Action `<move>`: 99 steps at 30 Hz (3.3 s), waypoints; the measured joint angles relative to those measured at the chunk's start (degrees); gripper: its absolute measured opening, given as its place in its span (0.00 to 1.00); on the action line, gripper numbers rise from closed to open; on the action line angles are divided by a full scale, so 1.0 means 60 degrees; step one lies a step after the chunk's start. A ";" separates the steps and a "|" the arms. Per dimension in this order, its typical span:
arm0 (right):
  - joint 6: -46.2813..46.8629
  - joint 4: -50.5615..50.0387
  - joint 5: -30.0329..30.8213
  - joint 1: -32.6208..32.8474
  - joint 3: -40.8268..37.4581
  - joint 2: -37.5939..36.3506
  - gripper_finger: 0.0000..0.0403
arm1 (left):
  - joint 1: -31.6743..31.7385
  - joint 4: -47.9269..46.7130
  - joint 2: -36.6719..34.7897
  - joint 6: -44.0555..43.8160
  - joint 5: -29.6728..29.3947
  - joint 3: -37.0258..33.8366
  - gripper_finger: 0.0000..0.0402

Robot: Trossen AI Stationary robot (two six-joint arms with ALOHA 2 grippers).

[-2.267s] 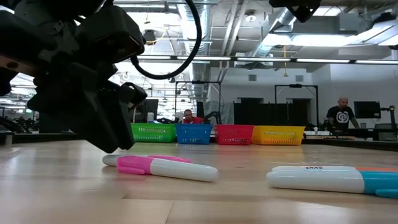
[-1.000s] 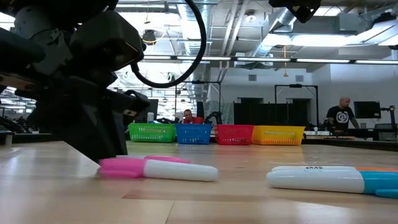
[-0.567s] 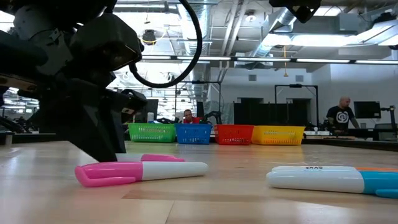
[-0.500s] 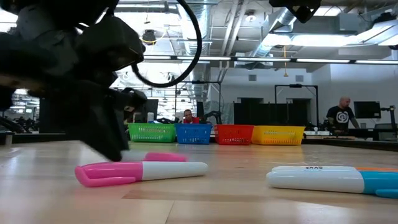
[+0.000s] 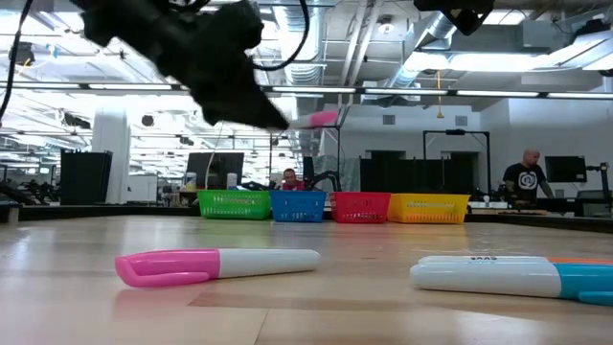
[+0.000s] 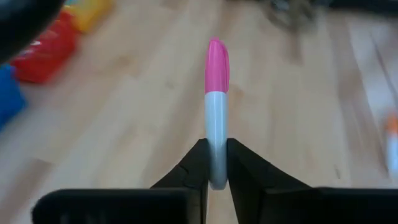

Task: Pick & Place Markers
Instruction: Put the top small pink highlighter pen into the blue bin, then put the small pink highlighter pen into the blue bin

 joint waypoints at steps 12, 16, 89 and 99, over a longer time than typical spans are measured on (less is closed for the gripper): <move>-0.0157 0.0000 0.0037 -0.1453 0.0000 0.0000 0.29 | 0.3038 0.1168 -0.1012 -0.1543 0.0045 0.0012 0.10; -0.0157 0.0000 0.0041 -0.2119 0.0000 0.0000 0.29 | 0.4076 0.1470 -0.1019 -0.1521 0.0054 0.0014 0.11; -0.1162 0.0098 -0.1836 -0.3311 0.0000 0.0000 0.29 | 0.4380 0.0569 -0.0741 0.2161 0.6352 0.0719 0.28; -0.1055 0.0106 -0.2408 -0.1721 0.0000 0.0000 0.29 | 0.1354 0.0518 -0.0943 0.1421 0.5135 0.0204 0.28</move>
